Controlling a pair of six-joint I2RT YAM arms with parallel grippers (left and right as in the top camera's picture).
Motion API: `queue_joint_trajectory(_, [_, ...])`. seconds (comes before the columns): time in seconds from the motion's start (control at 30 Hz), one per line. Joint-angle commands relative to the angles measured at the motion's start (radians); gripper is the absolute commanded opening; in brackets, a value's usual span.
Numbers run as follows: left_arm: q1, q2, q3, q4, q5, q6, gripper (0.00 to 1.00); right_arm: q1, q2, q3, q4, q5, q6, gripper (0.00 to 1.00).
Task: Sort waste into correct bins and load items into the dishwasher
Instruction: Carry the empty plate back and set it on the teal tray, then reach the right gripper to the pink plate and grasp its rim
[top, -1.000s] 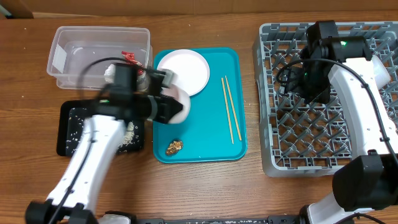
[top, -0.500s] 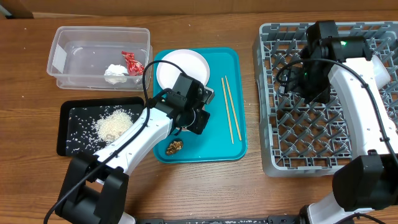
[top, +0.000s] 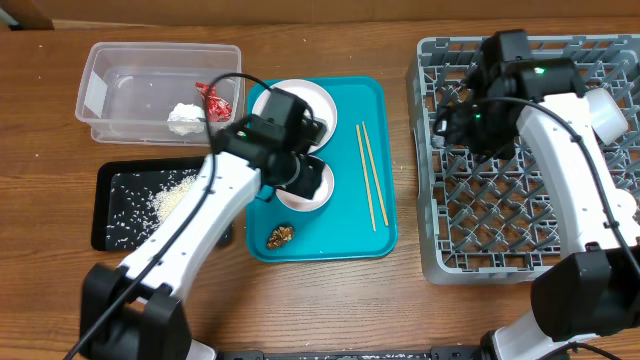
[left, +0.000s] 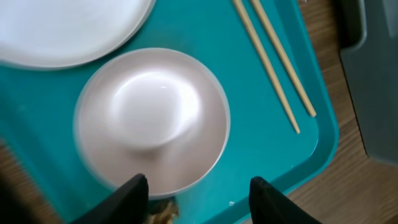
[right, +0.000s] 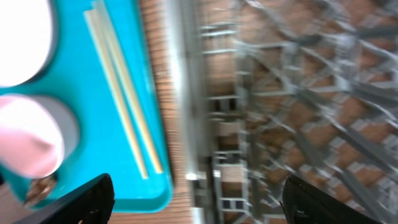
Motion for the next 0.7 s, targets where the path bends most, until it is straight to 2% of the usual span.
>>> queue_joint_trajectory(0.0, [0.072, -0.08, 0.047, -0.062, -0.108, -0.139, 0.57, 0.065, -0.014, -0.004, 0.031, -0.08, -0.038, 0.9])
queue_joint_trajectory(0.13, [0.174, -0.142, 0.047, -0.124, -0.128, -0.209, 0.58, 0.148, -0.009, -0.004, 0.071, -0.097, -0.038, 0.95])
queue_joint_trajectory(0.23, [0.273, -0.185, 0.047, -0.172, -0.129, -0.253, 0.58, 0.221, 0.011, -0.004, 0.096, -0.097, -0.037, 0.96])
queue_joint_trajectory(0.43, [0.428, -0.211, 0.047, -0.216, -0.129, -0.261, 0.58, 0.357, 0.085, -0.025, 0.153, -0.097, -0.003, 0.96])
queue_joint_trajectory(0.57, [0.495, -0.21, 0.045, -0.236, -0.129, -0.256, 0.58, 0.438, 0.136, -0.093, 0.246, -0.099, 0.053, 0.94])
queue_joint_trajectory(0.67, [0.503, -0.21, 0.045, -0.236, -0.129, -0.256, 0.58, 0.469, 0.166, -0.127, 0.295, -0.108, 0.074, 0.88])
